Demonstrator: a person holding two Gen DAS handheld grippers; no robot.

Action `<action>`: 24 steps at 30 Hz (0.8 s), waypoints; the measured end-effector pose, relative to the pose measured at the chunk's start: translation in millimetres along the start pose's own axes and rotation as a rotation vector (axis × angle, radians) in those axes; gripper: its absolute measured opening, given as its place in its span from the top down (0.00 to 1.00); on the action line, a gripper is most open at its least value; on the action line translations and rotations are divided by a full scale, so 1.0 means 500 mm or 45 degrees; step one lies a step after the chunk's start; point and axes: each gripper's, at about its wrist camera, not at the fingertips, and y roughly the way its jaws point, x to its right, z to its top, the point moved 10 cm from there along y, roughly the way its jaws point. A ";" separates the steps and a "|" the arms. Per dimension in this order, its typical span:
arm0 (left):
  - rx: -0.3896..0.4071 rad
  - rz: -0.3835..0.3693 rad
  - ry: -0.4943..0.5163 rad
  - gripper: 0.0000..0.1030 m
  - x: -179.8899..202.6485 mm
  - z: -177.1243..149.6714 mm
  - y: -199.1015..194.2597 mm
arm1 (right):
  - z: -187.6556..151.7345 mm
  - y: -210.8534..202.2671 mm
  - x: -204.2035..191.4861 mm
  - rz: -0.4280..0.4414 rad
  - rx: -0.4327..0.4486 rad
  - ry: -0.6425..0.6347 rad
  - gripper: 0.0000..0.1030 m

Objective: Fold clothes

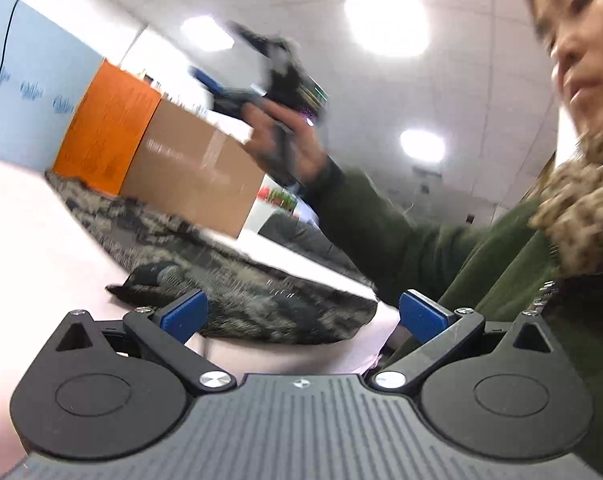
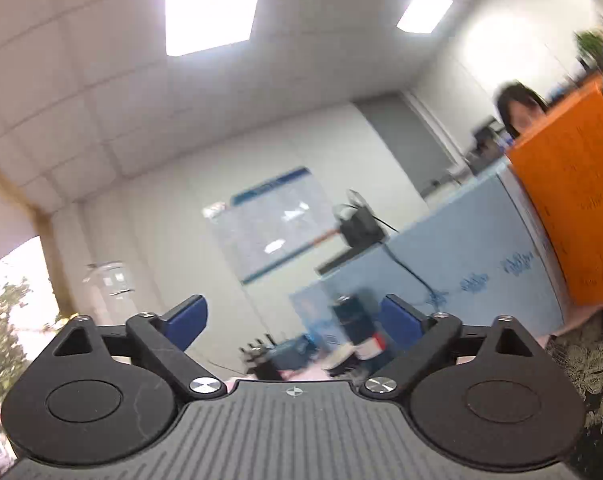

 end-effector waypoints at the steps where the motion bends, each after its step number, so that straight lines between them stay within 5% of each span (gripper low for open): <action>1: 0.013 0.051 -0.032 0.00 -0.011 0.006 0.002 | -0.017 -0.037 -0.031 -0.015 -0.013 -0.059 0.02; 4: 0.040 0.272 -0.181 0.00 -0.066 0.024 0.020 | -0.119 -0.120 -0.100 -0.143 -0.155 -0.271 0.02; 9: 0.074 0.632 -0.433 0.00 -0.157 0.040 0.043 | -0.394 -0.190 -0.154 -0.386 -0.508 -0.776 0.02; 11: 0.047 0.713 -0.430 0.00 -0.170 0.041 0.067 | -0.491 -0.205 -0.171 -0.390 -0.602 -0.950 0.02; 14: -0.075 0.790 -0.352 0.04 -0.163 0.035 0.115 | -0.571 -0.206 -0.189 -0.339 -0.636 -0.974 0.02; 15: -0.125 0.806 -0.315 0.30 -0.159 0.028 0.134 | -0.588 -0.202 -0.194 -0.333 -0.632 -0.956 0.02; 16: -0.159 0.808 -0.288 0.77 -0.153 0.019 0.149 | -0.601 -0.198 -0.200 -0.330 -0.624 -0.930 0.02; 17: -0.186 0.804 -0.264 0.97 -0.147 0.010 0.161 | -0.605 -0.196 -0.202 -0.335 -0.606 -0.892 0.02; 24: -0.116 0.706 0.012 0.97 -0.046 0.039 0.176 | -0.622 -0.191 -0.217 -0.240 -0.574 -0.825 0.03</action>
